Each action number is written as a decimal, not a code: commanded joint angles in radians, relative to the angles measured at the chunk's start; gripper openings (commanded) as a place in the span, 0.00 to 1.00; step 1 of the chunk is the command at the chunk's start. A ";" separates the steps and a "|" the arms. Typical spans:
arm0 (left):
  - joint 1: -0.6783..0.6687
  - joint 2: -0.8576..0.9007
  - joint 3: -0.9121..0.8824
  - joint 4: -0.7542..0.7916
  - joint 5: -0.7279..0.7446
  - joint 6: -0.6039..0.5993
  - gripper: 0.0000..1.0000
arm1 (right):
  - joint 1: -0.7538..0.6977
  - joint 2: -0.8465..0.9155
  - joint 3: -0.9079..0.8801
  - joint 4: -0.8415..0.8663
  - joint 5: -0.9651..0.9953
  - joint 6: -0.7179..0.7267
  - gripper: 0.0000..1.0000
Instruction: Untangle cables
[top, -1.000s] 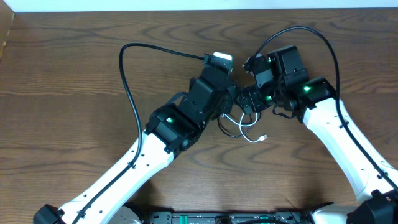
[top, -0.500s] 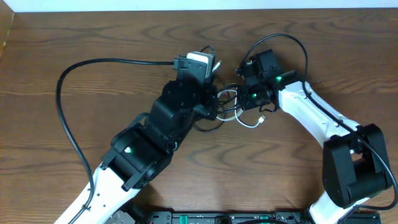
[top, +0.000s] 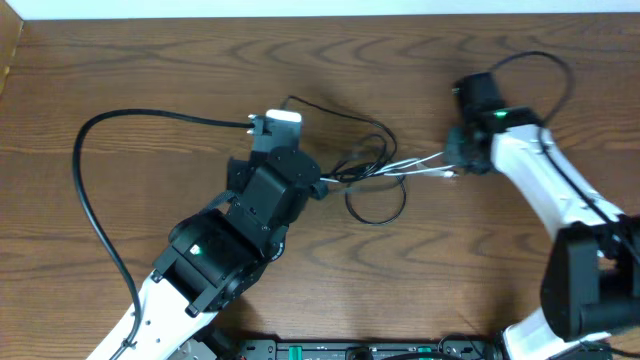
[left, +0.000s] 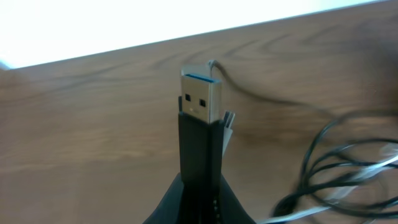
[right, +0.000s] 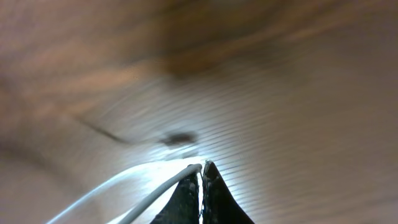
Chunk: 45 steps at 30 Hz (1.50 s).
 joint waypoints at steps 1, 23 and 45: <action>0.004 -0.022 0.014 -0.060 -0.285 -0.041 0.08 | -0.119 -0.090 0.005 -0.004 0.064 0.094 0.01; 0.169 0.028 0.013 0.110 0.214 0.028 0.08 | -0.319 -0.498 0.005 0.002 -0.354 -0.082 0.01; 0.169 0.135 0.013 0.360 0.435 0.090 0.77 | -0.077 -0.489 0.005 -0.037 -0.325 -0.267 0.92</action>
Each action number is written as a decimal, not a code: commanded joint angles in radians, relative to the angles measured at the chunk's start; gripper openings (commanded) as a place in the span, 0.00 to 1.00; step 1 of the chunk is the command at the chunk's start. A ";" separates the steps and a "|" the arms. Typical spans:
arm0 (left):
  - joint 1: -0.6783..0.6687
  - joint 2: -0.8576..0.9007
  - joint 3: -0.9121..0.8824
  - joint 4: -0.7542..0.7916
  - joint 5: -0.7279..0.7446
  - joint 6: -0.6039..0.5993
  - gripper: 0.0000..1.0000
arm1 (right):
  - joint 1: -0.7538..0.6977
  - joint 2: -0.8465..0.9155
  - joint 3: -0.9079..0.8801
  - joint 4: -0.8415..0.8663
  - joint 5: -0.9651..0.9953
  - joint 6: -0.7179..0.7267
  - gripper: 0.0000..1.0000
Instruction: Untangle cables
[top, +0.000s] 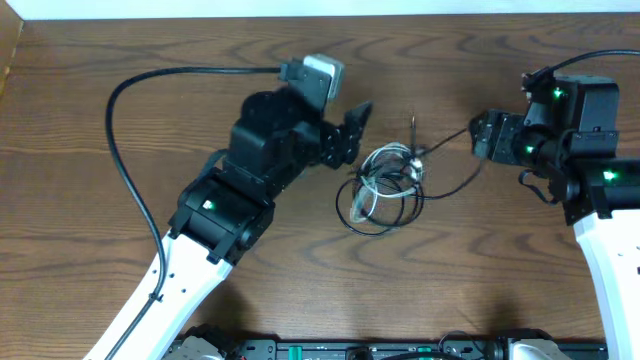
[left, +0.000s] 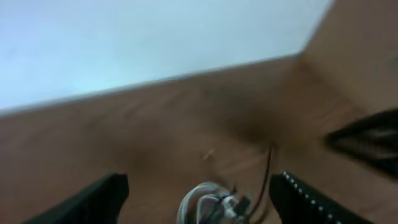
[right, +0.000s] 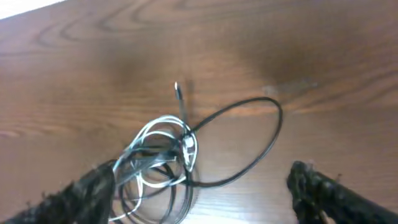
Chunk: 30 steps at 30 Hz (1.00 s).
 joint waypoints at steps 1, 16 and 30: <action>0.004 0.009 0.010 -0.125 -0.212 -0.002 0.78 | 0.035 0.009 0.005 -0.002 0.002 -0.027 0.93; 0.005 0.009 0.010 -0.330 -0.379 -0.002 0.65 | 0.318 0.358 0.005 0.012 0.002 -0.135 0.95; 0.005 0.009 0.010 -0.397 -0.290 -0.025 0.64 | 0.330 0.701 0.005 0.343 -0.179 -0.576 0.78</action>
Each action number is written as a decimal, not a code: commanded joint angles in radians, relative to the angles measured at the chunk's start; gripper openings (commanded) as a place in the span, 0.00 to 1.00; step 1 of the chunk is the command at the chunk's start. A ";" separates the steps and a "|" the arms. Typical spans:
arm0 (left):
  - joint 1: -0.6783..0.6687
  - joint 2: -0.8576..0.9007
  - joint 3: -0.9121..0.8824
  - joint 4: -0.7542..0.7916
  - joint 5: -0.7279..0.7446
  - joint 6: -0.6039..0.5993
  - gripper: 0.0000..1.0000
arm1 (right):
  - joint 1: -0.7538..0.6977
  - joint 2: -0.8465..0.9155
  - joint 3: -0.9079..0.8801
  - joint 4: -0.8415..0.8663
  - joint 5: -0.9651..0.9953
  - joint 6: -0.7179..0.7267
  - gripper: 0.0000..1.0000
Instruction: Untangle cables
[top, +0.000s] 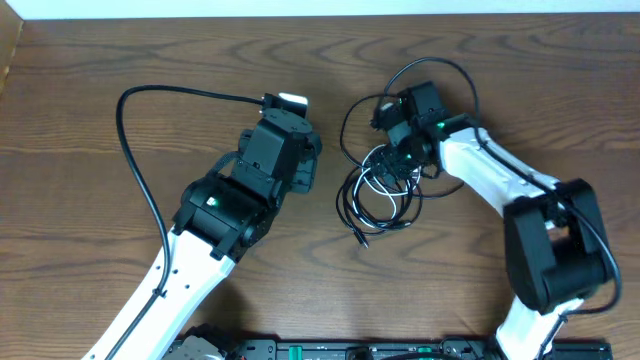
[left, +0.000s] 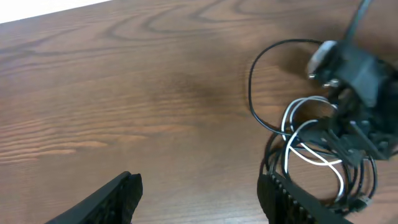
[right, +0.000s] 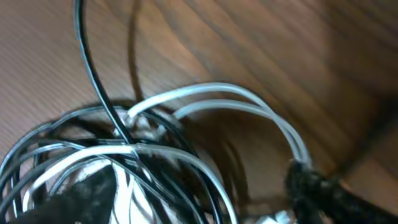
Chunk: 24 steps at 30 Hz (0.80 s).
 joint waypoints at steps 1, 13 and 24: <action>0.004 -0.002 0.012 -0.002 0.019 -0.010 0.64 | 0.020 0.046 0.005 0.047 -0.120 -0.098 0.76; 0.004 -0.002 0.012 -0.002 0.019 -0.010 0.64 | 0.077 0.091 0.005 0.056 -0.119 -0.071 0.07; 0.004 0.002 0.012 -0.002 0.019 -0.010 0.64 | 0.068 -0.064 0.270 -0.164 0.063 0.123 0.01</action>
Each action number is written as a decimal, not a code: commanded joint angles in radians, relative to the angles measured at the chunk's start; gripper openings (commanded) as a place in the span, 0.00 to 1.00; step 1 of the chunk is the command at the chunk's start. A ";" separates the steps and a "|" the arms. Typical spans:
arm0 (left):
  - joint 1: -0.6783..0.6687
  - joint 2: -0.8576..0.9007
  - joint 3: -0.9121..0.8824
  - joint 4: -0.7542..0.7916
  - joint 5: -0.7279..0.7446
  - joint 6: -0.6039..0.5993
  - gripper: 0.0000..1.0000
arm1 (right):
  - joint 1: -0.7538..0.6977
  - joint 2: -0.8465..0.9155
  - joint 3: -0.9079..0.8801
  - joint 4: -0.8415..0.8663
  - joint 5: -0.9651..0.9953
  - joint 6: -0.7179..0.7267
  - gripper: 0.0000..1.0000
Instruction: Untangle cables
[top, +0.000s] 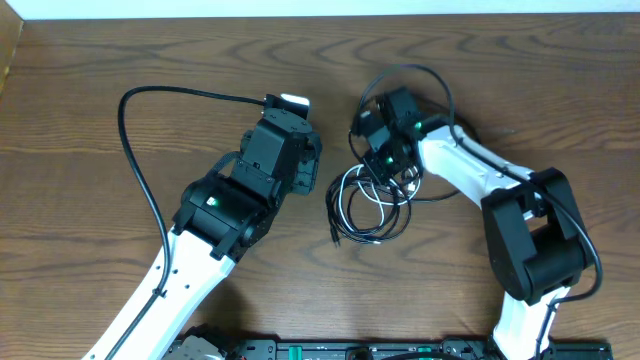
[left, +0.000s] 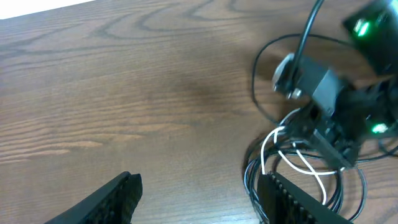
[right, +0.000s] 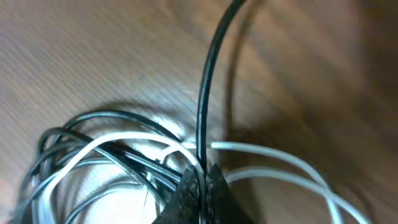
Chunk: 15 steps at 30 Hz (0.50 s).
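Note:
A tangle of thin black and white cables (top: 366, 205) lies on the wooden table (top: 520, 60), with a black loop (top: 428, 72) arching away behind it. My right gripper (top: 386, 158) presses into the tangle's upper edge. In the right wrist view the right gripper (right: 200, 186) is shut on a black cable (right: 214, 74), with white strands (right: 280, 152) running off beside it. My left gripper (top: 312, 165) stands open just left of the tangle. The left wrist view shows the left gripper (left: 199, 202) with nothing between its fingers and the tangle (left: 298, 171) by its right finger.
A thick black lead (top: 130, 160) from my left arm curves over the table's left half. A pale edge (top: 300, 8) bounds the table at the back. A rail with connectors (top: 360, 350) runs along the front edge.
My right gripper was open over the tangle and is now shut on a black cable. It and the tangle sit a little further left. The left gripper has not moved.
First my left gripper held a USB plug and my right held a white cable, stretched apart. Then both were open and drawn back, with the tangle lying between them. Later the right gripper was down on the tangle, open. Now it grips a black cable.

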 joint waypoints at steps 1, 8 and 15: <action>0.004 0.004 0.012 0.000 -0.001 -0.010 0.65 | 0.000 -0.139 0.213 -0.105 0.124 0.043 0.01; 0.004 0.058 0.012 0.001 0.066 -0.017 0.65 | 0.000 -0.266 0.605 -0.297 0.189 0.043 0.01; 0.004 0.093 0.012 0.017 0.119 -0.017 0.65 | 0.000 -0.287 0.631 -0.386 0.285 0.043 0.11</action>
